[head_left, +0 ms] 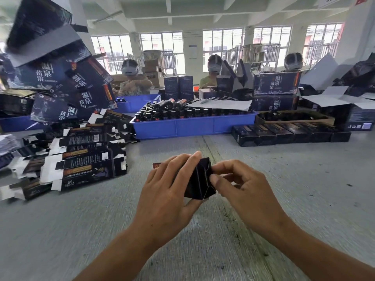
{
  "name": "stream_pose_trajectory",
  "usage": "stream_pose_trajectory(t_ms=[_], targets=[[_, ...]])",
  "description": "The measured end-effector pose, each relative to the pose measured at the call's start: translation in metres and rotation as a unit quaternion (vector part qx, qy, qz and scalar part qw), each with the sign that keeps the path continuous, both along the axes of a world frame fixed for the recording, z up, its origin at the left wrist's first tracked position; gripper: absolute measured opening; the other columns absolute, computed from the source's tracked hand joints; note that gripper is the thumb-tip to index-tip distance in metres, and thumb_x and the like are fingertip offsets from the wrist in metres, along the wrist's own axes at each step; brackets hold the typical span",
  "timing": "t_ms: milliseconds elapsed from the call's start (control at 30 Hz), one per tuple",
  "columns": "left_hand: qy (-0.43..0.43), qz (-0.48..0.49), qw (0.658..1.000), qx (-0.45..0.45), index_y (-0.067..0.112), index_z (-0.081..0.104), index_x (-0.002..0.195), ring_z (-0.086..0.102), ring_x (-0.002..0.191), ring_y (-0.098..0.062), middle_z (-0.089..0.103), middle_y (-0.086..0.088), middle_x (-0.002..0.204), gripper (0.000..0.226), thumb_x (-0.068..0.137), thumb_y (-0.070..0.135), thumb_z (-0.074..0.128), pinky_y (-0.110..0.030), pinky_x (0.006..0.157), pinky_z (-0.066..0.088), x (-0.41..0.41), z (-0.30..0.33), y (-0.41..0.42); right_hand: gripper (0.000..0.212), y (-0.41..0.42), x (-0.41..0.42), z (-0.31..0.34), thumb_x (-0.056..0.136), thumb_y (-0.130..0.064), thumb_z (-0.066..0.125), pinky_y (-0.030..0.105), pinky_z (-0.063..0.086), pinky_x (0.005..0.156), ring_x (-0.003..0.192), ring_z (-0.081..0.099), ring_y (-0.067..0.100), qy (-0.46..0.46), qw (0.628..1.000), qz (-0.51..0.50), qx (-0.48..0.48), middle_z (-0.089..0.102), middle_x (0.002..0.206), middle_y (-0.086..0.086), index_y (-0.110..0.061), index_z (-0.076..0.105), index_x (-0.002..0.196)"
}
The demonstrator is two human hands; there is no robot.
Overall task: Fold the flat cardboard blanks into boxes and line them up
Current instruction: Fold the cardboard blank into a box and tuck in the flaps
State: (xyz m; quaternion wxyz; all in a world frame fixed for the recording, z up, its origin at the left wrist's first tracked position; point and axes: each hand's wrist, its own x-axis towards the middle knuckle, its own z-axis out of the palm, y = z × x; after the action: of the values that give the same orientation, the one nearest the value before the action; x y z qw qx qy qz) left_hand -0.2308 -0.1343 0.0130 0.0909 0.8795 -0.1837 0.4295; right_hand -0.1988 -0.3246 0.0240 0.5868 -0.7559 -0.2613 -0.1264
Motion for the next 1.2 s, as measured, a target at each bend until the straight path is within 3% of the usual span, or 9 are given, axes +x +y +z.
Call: stream_pose_trajectory(t_ms=[100,233,367,567,1033,1100,1200], targets=[[-0.007,-0.004,1.0,0.0,0.017,0.03,0.153,0.047,0.127,-0.019,0.045,0.002,0.142,0.083,0.084,0.053,0.059,-0.033,0.101,0.04,0.0003,-0.0015,-0.0047,0.016,-0.0014,0.0027,0.0022,0.089,-0.024,0.073,0.018,0.056,0.07,0.085,0.07,0.002,0.037,0.999,0.014,0.016,0.072,0.095,-0.02,-0.034,0.068,0.1],[-0.005,-0.006,1.0,0.007,0.015,0.029,0.153,0.046,0.128,-0.018,0.043,0.003,0.143,0.087,0.083,0.05,0.066,-0.029,0.105,0.036,-0.0001,-0.0032,-0.0058,0.014,-0.0017,0.0025,0.0039,0.087,-0.018,0.076,0.011,0.052,0.067,0.077,0.07,-0.001,0.027,1.0,0.006,0.001,0.074,0.084,-0.02,-0.031,0.071,0.09],[-0.003,-0.015,1.0,-0.002,0.015,0.029,0.154,0.043,0.131,-0.016,0.042,0.003,0.144,0.084,0.084,0.052,0.06,-0.022,0.11,0.025,0.0001,-0.0033,-0.0089,0.013,-0.0026,0.0022,0.0039,0.085,-0.015,0.078,0.009,0.05,0.064,0.072,0.069,-0.002,0.005,1.0,-0.023,0.005,0.073,0.08,-0.021,-0.027,0.072,0.086],[0.005,-0.01,1.0,-0.023,0.015,0.032,0.152,0.045,0.131,-0.017,0.045,0.001,0.145,0.096,0.075,0.044,0.081,-0.032,0.104,0.04,0.0009,-0.0062,-0.0063,0.01,-0.0053,0.0031,0.0059,0.087,-0.024,0.075,0.013,0.051,0.066,0.074,0.068,0.0,0.016,1.0,0.007,0.003,0.074,0.085,-0.018,-0.032,0.072,0.093],[0.008,-0.027,0.999,-0.017,0.017,0.036,0.149,0.044,0.136,-0.018,0.047,0.001,0.146,0.081,0.082,0.047,0.071,-0.033,0.11,0.038,0.0003,-0.0033,-0.0078,0.012,-0.0048,0.002,0.0046,0.088,-0.03,0.073,0.013,0.052,0.069,0.081,0.069,-0.002,-0.009,0.999,-0.02,-0.047,0.073,0.089,-0.021,-0.032,0.072,0.1],[0.004,-0.027,0.999,-0.026,0.017,0.035,0.15,0.043,0.137,-0.017,0.044,0.002,0.147,0.081,0.085,0.048,0.071,-0.031,0.112,0.036,0.0011,-0.0026,-0.0079,0.022,-0.0073,0.0029,0.0058,0.087,-0.037,0.073,0.017,0.056,0.072,0.087,0.07,0.0,0.005,1.0,-0.001,-0.028,0.073,0.096,-0.02,-0.033,0.07,0.109],[0.0,-0.048,0.999,0.02,0.019,0.029,0.155,0.034,0.147,-0.017,0.039,0.003,0.155,0.08,0.089,0.042,0.069,-0.034,0.118,0.032,0.0031,-0.0049,-0.0079,0.062,-0.0077,0.0028,0.004,0.077,-0.059,0.074,0.02,0.058,0.082,0.104,0.066,-0.001,0.023,0.998,0.039,-0.041,0.068,0.112,-0.02,-0.041,0.056,0.133]])
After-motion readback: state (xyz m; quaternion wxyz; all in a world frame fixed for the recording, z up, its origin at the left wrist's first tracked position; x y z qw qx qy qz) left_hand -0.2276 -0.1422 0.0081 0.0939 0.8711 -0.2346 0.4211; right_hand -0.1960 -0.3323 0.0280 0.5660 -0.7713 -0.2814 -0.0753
